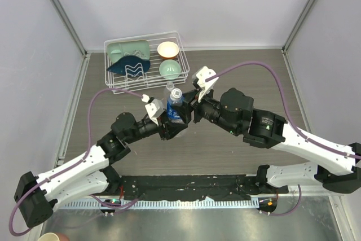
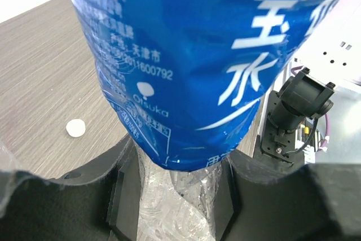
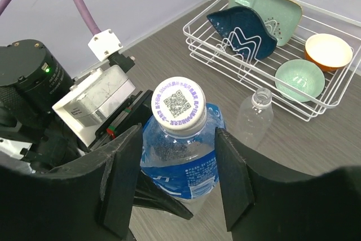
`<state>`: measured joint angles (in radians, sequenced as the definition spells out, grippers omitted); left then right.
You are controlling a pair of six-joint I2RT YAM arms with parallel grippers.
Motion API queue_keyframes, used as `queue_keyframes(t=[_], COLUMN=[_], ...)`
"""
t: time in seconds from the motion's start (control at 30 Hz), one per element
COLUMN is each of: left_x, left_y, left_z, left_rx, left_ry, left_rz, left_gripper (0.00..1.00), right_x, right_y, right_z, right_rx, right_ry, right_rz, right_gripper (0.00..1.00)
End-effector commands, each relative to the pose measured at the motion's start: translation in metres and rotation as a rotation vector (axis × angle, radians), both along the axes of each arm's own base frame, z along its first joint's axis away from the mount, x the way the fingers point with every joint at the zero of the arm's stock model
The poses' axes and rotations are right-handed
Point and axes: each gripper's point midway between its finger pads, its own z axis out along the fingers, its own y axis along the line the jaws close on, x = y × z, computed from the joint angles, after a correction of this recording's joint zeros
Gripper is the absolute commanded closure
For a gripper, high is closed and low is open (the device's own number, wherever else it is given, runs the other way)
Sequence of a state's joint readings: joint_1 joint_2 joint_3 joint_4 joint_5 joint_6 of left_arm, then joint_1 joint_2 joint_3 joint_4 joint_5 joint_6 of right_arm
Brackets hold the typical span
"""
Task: Screw on the bottle caps
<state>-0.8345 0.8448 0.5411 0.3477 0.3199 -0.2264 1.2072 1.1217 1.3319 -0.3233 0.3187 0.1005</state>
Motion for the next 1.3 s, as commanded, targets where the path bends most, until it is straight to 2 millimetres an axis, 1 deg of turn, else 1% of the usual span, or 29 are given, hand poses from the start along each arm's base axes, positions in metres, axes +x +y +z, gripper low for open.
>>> queue_keyframes(t=[0.0, 0.03, 0.07, 0.13, 0.17, 0.23, 0.27, 0.3, 0.37, 0.4, 0.43, 0.5, 0.57, 0.6, 0.63, 0.67, 0.7, 0.77, 0.8, 0.83, 0.9, 0.93, 1.0, 1.03, 1.07, 1.1, 1.13, 1.2, 1.27], left_x=[0.000, -0.001, -0.001, -0.003, -0.004, -0.006, -0.007, -0.010, -0.014, -0.017, -0.024, -0.033, -0.037, -0.037, -0.038, -0.039, -0.040, -0.036, -0.034, -0.029, -0.026, -0.024, -0.028, -0.028, -0.030, -0.030, -0.030, -0.032, -0.032], left_y=[0.010, 0.010, 0.010, 0.012, 0.013, 0.013, 0.012, 0.011, 0.010, 0.009, 0.007, 0.004, 0.002, 0.002, 0.001, 0.000, -0.001, -0.001, -0.001, 0.001, 0.002, 0.004, 0.004, 0.005, 0.004, 0.003, 0.003, 0.002, 0.003], left_z=[0.078, 0.078, 0.079, 0.082, 0.082, 0.081, 0.078, 0.077, 0.075, 0.074, 0.075, 0.068, 0.064, 0.063, 0.061, 0.058, 0.057, 0.052, 0.051, 0.045, 0.035, 0.029, 0.019, 0.014, 0.013, 0.011, 0.011, 0.006, 0.001], left_rx=[-0.197, -0.201, -0.207, -0.222, -0.225, -0.231, -0.225, -0.224, -0.223, -0.218, -0.213, -0.193, -0.188, -0.188, -0.186, -0.180, -0.185, -0.184, -0.191, -0.184, -0.174, -0.164, -0.138, -0.130, -0.126, -0.124, -0.122, -0.112, -0.099], left_ry=[-0.154, -0.148, -0.142, -0.129, -0.123, -0.108, -0.099, -0.097, -0.079, -0.077, -0.077, -0.051, -0.009, 0.009, 0.023, 0.039, 0.068, 0.117, 0.154, 0.186, 0.247, 0.264, 0.286, 0.286, 0.282, 0.282, 0.287, 0.289, 0.287], left_rz=[0.024, 0.022, 0.022, 0.020, 0.020, 0.011, 0.002, -0.015, -0.037, -0.054, -0.089, -0.144, -0.168, -0.168, -0.176, -0.179, -0.185, -0.163, -0.147, -0.111, -0.087, -0.084, -0.113, -0.118, -0.130, -0.139, -0.140, -0.157, -0.161], left_gripper=[1.00, 1.00, 1.00, 1.00, 1.00, 1.00, 1.00, 1.00, 1.00, 1.00, 1.00, 1.00, 1.00, 1.00, 1.00, 1.00, 1.00, 1.00, 1.00, 1.00, 1.00, 1.00, 1.00, 1.00, 1.00, 1.00, 1.00, 1.00, 1.00], right_x=[-0.017, -0.017, -0.018, -0.022, -0.026, -0.033, -0.038, -0.040, -0.040, -0.039, -0.039, -0.036, -0.033, -0.033, -0.032, -0.031, -0.031, -0.024, -0.021, -0.020, -0.019, -0.019, -0.021, -0.016, -0.016, -0.016, -0.016, -0.017, -0.018], right_y=[-0.007, -0.008, -0.011, -0.019, -0.021, -0.031, -0.032, -0.034, -0.041, -0.043, -0.046, -0.048, -0.045, -0.042, -0.034, -0.028, -0.023, -0.014, -0.013, -0.009, -0.011, -0.011, -0.017, -0.021, -0.024, -0.033, -0.035, -0.042, -0.045], right_z=[-0.018, -0.017, -0.011, -0.008, 0.000, 0.009, 0.016, 0.019, 0.033, 0.037, 0.048, 0.060, 0.075, 0.078, 0.074, 0.074, 0.068, 0.047, 0.040, 0.026, 0.014, -0.002, -0.001, -0.011, -0.008, -0.001, -0.001, 0.007, 0.012], right_rx=[-0.133, -0.139, -0.140, -0.155, -0.146, -0.144, -0.131, -0.129, -0.117, -0.123, -0.104, -0.105, -0.080, -0.082, -0.092, -0.085, -0.098, -0.146, -0.158, -0.167, -0.164, -0.180, -0.148, -0.164, -0.148, -0.125, -0.123, -0.106, -0.101], right_ry=[0.026, 0.023, 0.012, 0.007, -0.004, -0.016, -0.022, -0.028, -0.068, -0.092, -0.115, -0.163, -0.199, -0.217, -0.219, -0.226, -0.223, -0.199, -0.190, -0.166, -0.139, -0.110, -0.108, -0.102, -0.112, -0.126, -0.134, -0.161, -0.178], right_rz=[0.067, 0.070, 0.071, 0.086, 0.107, 0.128, 0.156, 0.166, 0.164, 0.159, 0.157, 0.149, 0.145, 0.153, 0.167, 0.175, 0.183, 0.173, 0.159, 0.154, 0.135, 0.132, 0.118, 0.092, 0.079, 0.061, 0.057, 0.053, 0.062], right_gripper=[0.40, 0.38, 0.36, 0.31, 0.30, 0.29, 0.29, 0.28, 0.27, 0.26, 0.26, 0.26, 0.26, 0.25, 0.26, 0.26, 0.26, 0.26, 0.27, 0.27, 0.28, 0.28, 0.28, 0.28, 0.28, 0.28, 0.28, 0.28, 0.28])
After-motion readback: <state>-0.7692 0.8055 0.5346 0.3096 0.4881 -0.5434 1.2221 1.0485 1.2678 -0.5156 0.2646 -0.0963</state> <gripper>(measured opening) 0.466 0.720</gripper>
